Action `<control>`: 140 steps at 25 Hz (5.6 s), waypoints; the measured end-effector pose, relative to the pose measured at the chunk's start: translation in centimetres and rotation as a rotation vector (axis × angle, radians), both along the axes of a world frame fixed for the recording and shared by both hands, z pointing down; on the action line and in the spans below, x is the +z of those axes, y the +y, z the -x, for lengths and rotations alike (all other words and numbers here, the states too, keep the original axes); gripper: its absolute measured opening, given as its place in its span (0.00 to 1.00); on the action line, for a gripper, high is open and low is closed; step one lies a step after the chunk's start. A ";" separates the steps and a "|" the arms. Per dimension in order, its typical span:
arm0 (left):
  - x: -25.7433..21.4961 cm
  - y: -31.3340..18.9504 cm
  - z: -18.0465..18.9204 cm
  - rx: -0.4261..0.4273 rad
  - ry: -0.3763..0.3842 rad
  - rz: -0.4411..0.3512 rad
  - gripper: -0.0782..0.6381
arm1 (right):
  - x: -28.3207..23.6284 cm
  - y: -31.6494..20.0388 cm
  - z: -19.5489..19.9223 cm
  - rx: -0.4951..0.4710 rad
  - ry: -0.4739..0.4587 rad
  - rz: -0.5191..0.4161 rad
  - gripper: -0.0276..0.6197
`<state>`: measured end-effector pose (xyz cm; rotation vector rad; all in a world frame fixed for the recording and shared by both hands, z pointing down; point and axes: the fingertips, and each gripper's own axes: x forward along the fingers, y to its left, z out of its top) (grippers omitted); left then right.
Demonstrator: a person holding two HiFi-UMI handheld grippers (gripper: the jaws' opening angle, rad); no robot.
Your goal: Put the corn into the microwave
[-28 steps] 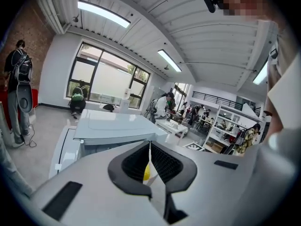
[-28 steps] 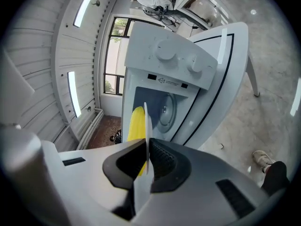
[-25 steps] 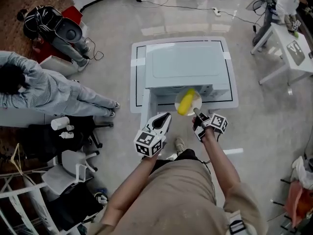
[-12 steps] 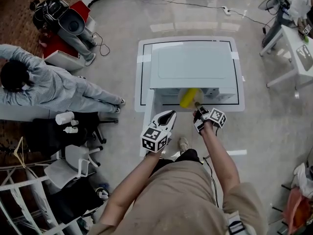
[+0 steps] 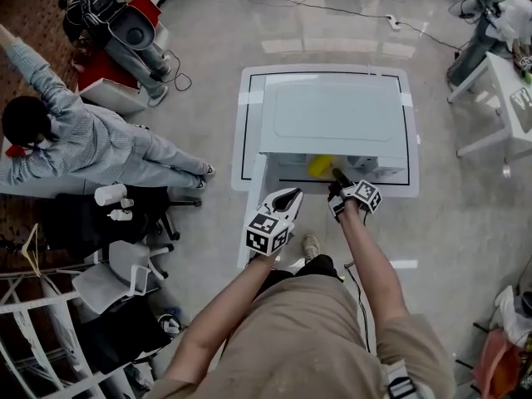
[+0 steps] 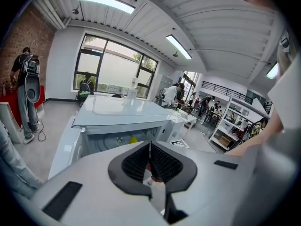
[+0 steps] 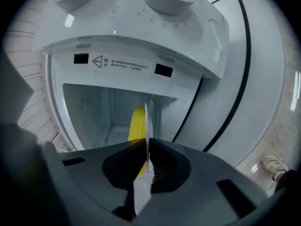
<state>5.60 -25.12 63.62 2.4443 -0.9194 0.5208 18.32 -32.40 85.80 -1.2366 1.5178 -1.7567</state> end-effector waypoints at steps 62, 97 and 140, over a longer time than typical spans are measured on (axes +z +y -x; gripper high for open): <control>-0.8 2.0 3.9 -0.029 -0.046 -0.004 0.11 | 0.4 -5.8 2.1 -0.611 1.280 -0.297 0.47; -23.8 13.5 8.7 0.324 0.411 -0.375 0.11 | -42.0 26.0 4.6 -0.119 1.228 -0.590 0.47; -11.7 25.3 13.1 0.532 0.354 -0.245 0.12 | -34.2 45.0 10.2 0.151 1.333 -0.385 0.28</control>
